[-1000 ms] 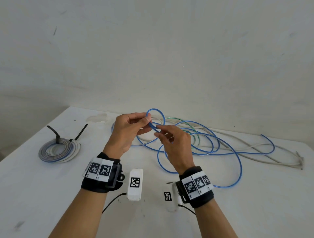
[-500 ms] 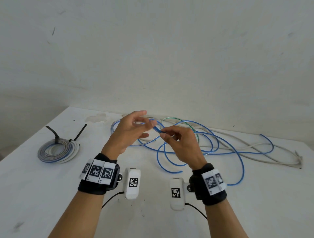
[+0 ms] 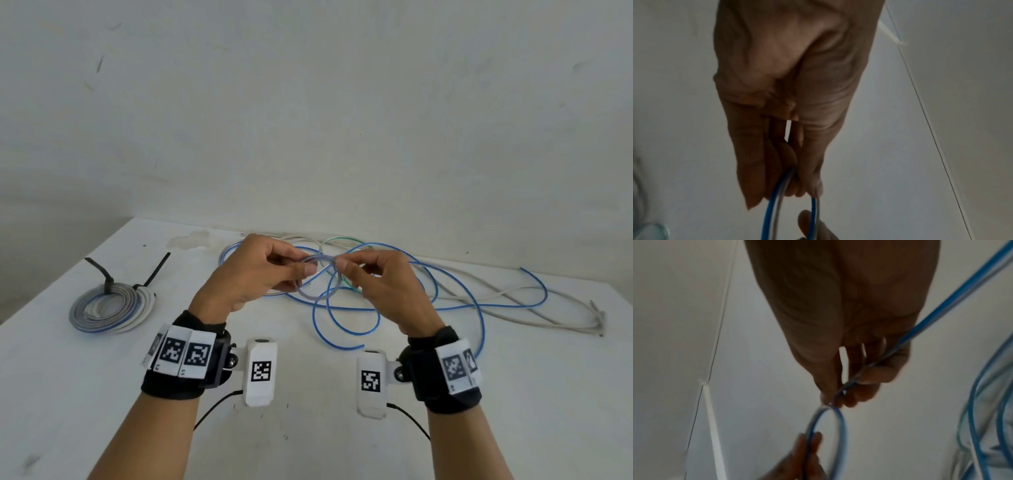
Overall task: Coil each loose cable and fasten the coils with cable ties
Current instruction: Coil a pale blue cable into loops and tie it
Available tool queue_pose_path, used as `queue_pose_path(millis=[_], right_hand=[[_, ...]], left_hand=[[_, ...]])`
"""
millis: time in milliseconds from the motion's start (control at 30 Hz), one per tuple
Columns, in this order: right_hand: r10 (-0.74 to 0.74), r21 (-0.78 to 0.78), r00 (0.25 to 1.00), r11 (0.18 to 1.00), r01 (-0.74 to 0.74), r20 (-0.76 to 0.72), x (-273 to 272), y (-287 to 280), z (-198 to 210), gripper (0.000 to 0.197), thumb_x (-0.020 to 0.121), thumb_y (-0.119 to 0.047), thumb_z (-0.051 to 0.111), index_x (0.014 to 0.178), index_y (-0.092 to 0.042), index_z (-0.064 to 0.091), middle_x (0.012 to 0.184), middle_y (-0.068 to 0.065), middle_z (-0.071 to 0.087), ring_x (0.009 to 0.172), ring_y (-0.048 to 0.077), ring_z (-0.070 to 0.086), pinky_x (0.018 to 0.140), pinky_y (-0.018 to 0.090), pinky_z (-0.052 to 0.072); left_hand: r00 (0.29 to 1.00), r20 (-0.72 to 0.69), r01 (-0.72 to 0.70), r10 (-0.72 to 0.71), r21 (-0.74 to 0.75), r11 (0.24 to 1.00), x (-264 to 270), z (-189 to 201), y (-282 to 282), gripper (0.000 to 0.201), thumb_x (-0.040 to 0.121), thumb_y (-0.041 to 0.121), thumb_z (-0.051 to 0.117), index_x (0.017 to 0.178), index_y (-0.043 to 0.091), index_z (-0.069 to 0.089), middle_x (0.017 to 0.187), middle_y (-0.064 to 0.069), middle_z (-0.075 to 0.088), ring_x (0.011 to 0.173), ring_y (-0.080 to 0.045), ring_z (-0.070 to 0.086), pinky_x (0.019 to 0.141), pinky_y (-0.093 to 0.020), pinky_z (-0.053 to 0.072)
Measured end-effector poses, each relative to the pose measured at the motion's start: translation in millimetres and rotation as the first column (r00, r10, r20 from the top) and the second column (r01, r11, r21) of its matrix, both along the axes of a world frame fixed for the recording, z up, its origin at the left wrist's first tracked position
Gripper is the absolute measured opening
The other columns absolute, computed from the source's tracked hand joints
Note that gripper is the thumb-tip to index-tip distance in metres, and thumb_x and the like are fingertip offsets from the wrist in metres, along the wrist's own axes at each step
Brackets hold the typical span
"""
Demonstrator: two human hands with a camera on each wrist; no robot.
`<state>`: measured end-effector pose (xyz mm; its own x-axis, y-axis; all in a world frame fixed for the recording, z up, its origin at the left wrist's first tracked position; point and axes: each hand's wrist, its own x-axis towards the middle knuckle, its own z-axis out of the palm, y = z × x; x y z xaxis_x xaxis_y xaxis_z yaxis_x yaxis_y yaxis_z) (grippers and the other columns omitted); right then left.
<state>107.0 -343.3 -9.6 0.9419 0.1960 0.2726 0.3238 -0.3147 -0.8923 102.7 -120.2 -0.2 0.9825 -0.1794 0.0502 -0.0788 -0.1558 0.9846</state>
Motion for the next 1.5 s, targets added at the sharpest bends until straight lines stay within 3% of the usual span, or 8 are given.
queue_pose_path(millis=[133,467,700,800,933,1067,1267,1500], right_hand=[[-0.113,0.213,0.988,0.973,0.088,0.105,-2,14,1,0.004,0.093,-0.014,0.074,0.096,-0.015,0.072,0.087,0.000,0.073,0.064,0.018,0.070,0.053,0.025,0.050],[-0.174,0.555,0.984,0.816,0.164,-0.036,-13,40,-3,0.015,0.090,-0.012,0.077,0.102,-0.007,0.070,0.089,0.011,0.077,0.072,0.016,0.069,0.055,0.025,0.053],[-0.136,0.530,0.990,0.838,0.131,-0.030,-12,37,-3,0.011,0.091,-0.014,0.076,0.101,-0.010,0.073,0.091,0.010,0.078,0.078,0.016,0.070,0.056,0.025,0.053],[-0.084,0.362,0.995,0.930,0.061,0.049,-8,26,-2,0.006,0.091,-0.011,0.075,0.096,-0.014,0.076,0.091,0.009,0.078,0.083,0.025,0.070,0.056,0.027,0.055],[0.025,0.057,0.994,0.998,-0.031,0.109,-5,16,-2,0.009,0.090,-0.010,0.075,0.093,-0.017,0.080,0.088,0.003,0.075,0.083,0.020,0.068,0.059,0.031,0.059],[0.052,-0.012,0.991,0.999,-0.051,0.127,-4,12,0,0.007,0.090,-0.010,0.076,0.094,-0.012,0.080,0.087,0.002,0.075,0.080,0.022,0.067,0.063,0.035,0.059],[-0.001,0.118,0.992,0.993,-0.014,0.123,-7,5,7,0.014,0.096,-0.010,0.068,0.102,-0.018,0.078,0.090,0.002,0.078,0.075,0.016,0.069,0.060,0.030,0.059],[-0.075,0.385,0.994,0.922,0.040,0.075,-11,31,3,0.002,0.096,-0.009,0.068,0.095,-0.011,0.070,0.087,0.010,0.077,0.074,0.026,0.075,0.051,0.028,0.054]], left_hand=[[0.994,-0.025,-0.109,0.107,-0.196,0.974,2,2,4,0.014,0.086,0.014,0.075,0.098,0.006,0.077,0.072,-0.005,0.069,0.068,-0.015,0.066,0.071,-0.027,0.061],[0.987,-0.017,-0.154,0.162,-0.419,0.895,-2,7,-12,0.012,0.089,0.016,0.070,0.093,0.005,0.074,0.071,-0.006,0.067,0.069,-0.015,0.066,0.069,-0.024,0.058],[0.988,0.004,-0.141,0.156,-0.414,0.899,-2,5,-13,0.018,0.089,0.016,0.071,0.100,0.002,0.074,0.079,-0.012,0.070,0.075,-0.016,0.068,0.078,-0.031,0.060],[0.987,0.091,-0.102,0.130,-0.262,0.960,-2,4,-7,0.030,0.087,0.012,0.074,0.115,0.006,0.072,0.098,-0.018,0.076,0.086,-0.022,0.073,0.082,-0.033,0.061],[0.997,0.076,-0.013,0.014,-0.013,1.000,-6,4,-3,0.019,0.086,0.006,0.076,0.105,0.004,0.076,0.088,-0.018,0.076,0.077,-0.023,0.072,0.079,-0.033,0.062],[0.998,0.019,0.053,-0.056,0.125,0.991,-9,3,-3,0.018,0.083,0.010,0.081,0.100,0.006,0.078,0.086,-0.018,0.077,0.084,-0.030,0.076,0.081,-0.038,0.063],[0.992,0.087,-0.088,0.091,-0.039,0.995,-6,9,5,0.015,0.086,0.008,0.076,0.101,0.004,0.076,0.079,-0.010,0.076,0.073,-0.015,0.073,0.067,-0.026,0.060],[0.972,0.091,-0.178,0.216,-0.311,0.933,-5,14,5,0.013,0.092,0.015,0.071,0.100,0.006,0.076,0.083,-0.009,0.076,0.079,-0.016,0.073,0.072,-0.026,0.060]])
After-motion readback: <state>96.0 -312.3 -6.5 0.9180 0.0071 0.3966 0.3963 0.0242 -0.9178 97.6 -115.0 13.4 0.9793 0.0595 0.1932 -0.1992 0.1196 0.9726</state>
